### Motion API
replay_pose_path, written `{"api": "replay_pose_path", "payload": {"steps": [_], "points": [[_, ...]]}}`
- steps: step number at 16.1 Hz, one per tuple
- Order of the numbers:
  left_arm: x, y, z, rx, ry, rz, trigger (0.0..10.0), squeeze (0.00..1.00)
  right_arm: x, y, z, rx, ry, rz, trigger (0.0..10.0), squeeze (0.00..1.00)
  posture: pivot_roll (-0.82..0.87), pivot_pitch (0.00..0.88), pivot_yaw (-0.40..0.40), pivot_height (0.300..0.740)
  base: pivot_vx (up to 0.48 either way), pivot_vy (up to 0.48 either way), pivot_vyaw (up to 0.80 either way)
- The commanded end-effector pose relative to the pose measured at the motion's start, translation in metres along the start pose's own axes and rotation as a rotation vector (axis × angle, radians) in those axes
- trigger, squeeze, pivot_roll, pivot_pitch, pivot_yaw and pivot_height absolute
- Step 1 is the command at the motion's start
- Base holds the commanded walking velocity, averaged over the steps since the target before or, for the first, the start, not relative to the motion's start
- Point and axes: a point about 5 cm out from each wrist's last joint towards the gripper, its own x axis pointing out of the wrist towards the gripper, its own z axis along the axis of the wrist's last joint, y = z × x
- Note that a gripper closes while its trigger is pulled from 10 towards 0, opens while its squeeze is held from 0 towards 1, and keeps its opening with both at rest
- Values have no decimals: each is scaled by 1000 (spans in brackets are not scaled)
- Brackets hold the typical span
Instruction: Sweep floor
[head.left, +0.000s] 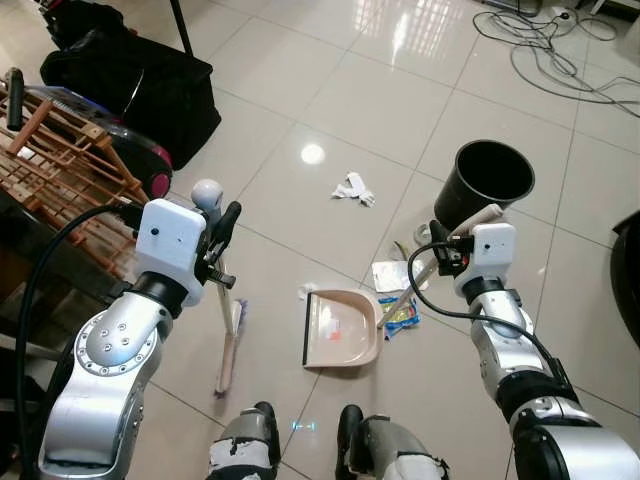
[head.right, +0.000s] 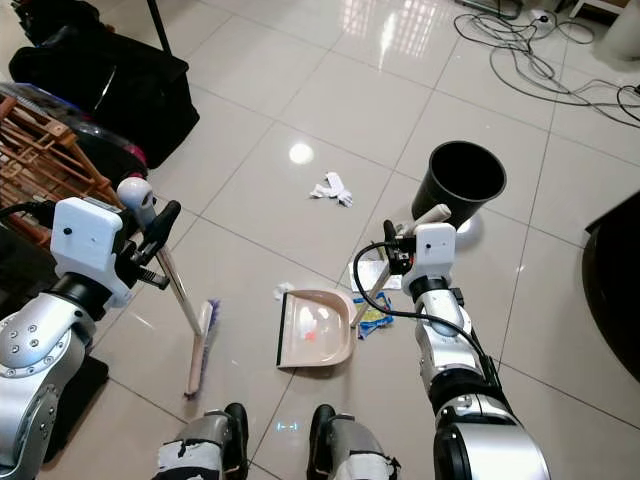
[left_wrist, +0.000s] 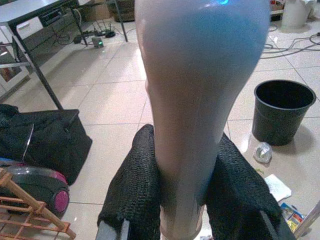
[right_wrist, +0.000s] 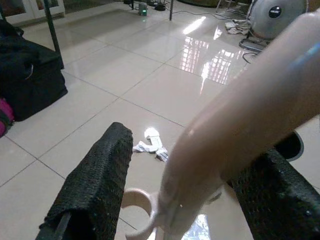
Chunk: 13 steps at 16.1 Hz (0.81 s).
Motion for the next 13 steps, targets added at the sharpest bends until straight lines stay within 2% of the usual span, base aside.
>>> {"api": "replay_pose_path", "payload": {"steps": [1, 5, 6, 7, 8, 9, 10, 11, 12, 13], "points": [[-2, 3, 5, 19, -15, 1, 10000, 0, -3, -7, -4, 14, 17, -24, 10000, 0, 252, 279, -43, 740, 0, 0, 0], [-5, 3, 4, 18, -10, 4, 10000, 0, -2, -10, -4, 26, 27, -30, 10000, 0, 251, 279, -41, 740, 0, 0, 0], [-5, 3, 4, 17, -8, 2, 10000, 0, -3, -10, -5, 31, 30, -32, 8431, 0, 249, 279, -41, 740, 0, 0, 0], [-5, 2, 4, 16, -7, 0, 10000, 0, -3, -10, -6, 36, 33, -35, 8431, 0, 249, 278, -41, 740, 0, 0, 0], [-5, 1, 4, 15, -8, -3, 10000, 0, -4, -10, -7, 38, 36, -36, 6471, 0, 251, 275, -41, 740, 0, 0, 0], [-5, 0, 5, 12, -9, -6, 10000, 0, -6, -9, -10, 42, 43, -37, 9059, 0, 251, 276, -39, 740, 0, 0, 0], [-5, 0, 5, 12, -9, -9, 10000, 0, -8, -8, -12, 45, 47, -36, 10000, 0, 254, 274, -35, 740, 0, 0, 0], [-5, 0, 5, 13, -8, -11, 10000, 0, -8, -8, -12, 48, 46, -35, 10000, 0, 256, 273, -31, 740, 0, 0, 0], [-7, 1, 4, 17, -2, -15, 10000, 0, -8, -7, -12, 61, 43, -34, 7725, 0, 254, 278, -32, 740, 0, 0, 0], [-7, 1, 4, 17, -2, -15, 10000, 0, -8, -7, -12, 61, 43, -34, 7725, 0, 254, 278, -32, 740, 0, 0, 0]]}}
